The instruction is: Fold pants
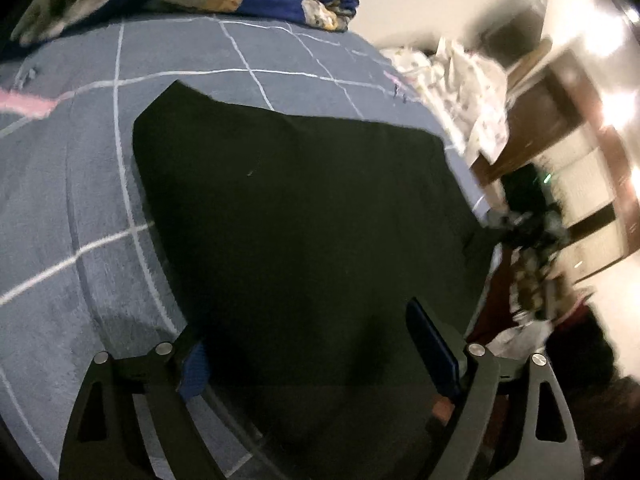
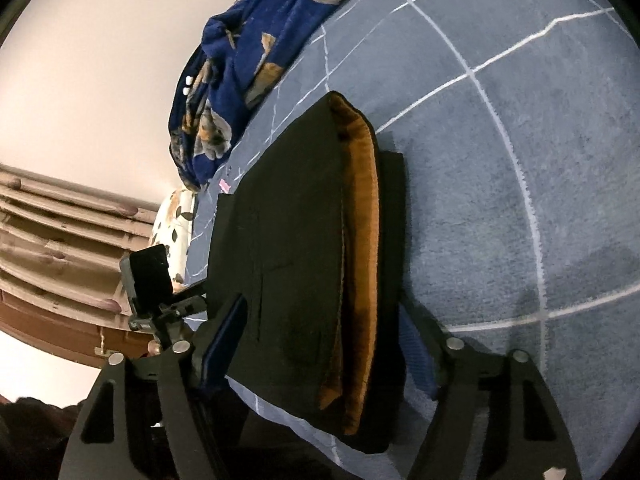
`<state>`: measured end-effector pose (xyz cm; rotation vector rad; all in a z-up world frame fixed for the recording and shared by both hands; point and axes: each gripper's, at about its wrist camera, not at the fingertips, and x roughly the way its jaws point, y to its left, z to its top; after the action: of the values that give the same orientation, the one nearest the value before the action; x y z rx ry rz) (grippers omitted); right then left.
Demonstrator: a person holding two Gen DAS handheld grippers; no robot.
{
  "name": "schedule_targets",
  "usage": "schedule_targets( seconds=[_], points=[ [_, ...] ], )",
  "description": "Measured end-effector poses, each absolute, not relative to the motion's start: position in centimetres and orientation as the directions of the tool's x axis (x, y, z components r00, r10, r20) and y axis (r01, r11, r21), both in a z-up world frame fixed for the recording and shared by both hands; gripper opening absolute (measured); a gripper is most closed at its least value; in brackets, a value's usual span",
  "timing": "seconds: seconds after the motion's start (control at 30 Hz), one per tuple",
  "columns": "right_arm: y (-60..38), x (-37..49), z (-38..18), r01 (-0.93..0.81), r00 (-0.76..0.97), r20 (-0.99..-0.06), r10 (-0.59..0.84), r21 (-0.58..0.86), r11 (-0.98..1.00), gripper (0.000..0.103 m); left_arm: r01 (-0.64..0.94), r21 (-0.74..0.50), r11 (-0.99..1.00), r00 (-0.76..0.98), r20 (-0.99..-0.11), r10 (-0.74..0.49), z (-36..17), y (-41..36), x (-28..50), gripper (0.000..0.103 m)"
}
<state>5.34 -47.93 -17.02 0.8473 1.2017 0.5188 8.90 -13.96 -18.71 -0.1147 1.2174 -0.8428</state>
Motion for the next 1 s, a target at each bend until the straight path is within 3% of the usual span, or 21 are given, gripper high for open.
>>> schedule_targets(
  seconds=[0.1,0.23,0.3,0.43,0.47,0.6,0.8,1.0],
  points=[
    [-47.2,5.5,-16.6,0.074,0.301,-0.599,0.742,0.791,0.608,0.087,0.569,-0.354,0.742,0.175,-0.83,-0.53,-18.6,-15.7,7.4,0.086],
    [-46.2,5.8,-16.1,0.062,0.293,-0.638,0.712,0.756,0.651,0.088,0.589,-0.248,0.769,0.253,-0.847,-0.467,-18.8,-16.5,6.0,0.086],
    [-46.1,5.8,-16.1,0.073,0.304,-0.647,0.699,0.747,0.66,0.084,0.583,-0.238,0.776,0.26,-0.851,-0.457,-18.9,-16.4,5.9,0.083],
    [-46.1,5.5,-15.9,0.082,0.3,-0.734,0.609,0.656,0.75,0.043,0.578,-0.208,0.789,0.275,-0.861,-0.428,-18.7,-16.6,6.0,0.072],
    [-46.5,5.5,-16.2,0.099,0.302,-0.729,0.615,0.665,0.74,0.04,0.577,-0.202,0.791,0.279,-0.862,-0.423,-18.6,-16.5,6.0,0.067],
    [-46.9,5.3,-16.5,0.116,0.32,-0.716,0.621,0.68,0.724,0.036,0.585,-0.17,0.793,0.297,-0.865,-0.405,-18.2,-17.1,5.8,0.052],
    [-46.9,5.6,-16.9,0.122,0.317,-0.693,0.648,0.707,0.696,0.034,0.614,-0.077,0.785,0.345,-0.869,-0.355,-17.8,-18.1,4.9,0.05],
    [-46.6,6.0,-16.8,0.11,0.313,-0.69,0.653,0.709,0.696,0.041,0.607,-0.06,0.792,0.358,-0.869,-0.341,-17.8,-18.3,4.8,0.051]
  ],
)
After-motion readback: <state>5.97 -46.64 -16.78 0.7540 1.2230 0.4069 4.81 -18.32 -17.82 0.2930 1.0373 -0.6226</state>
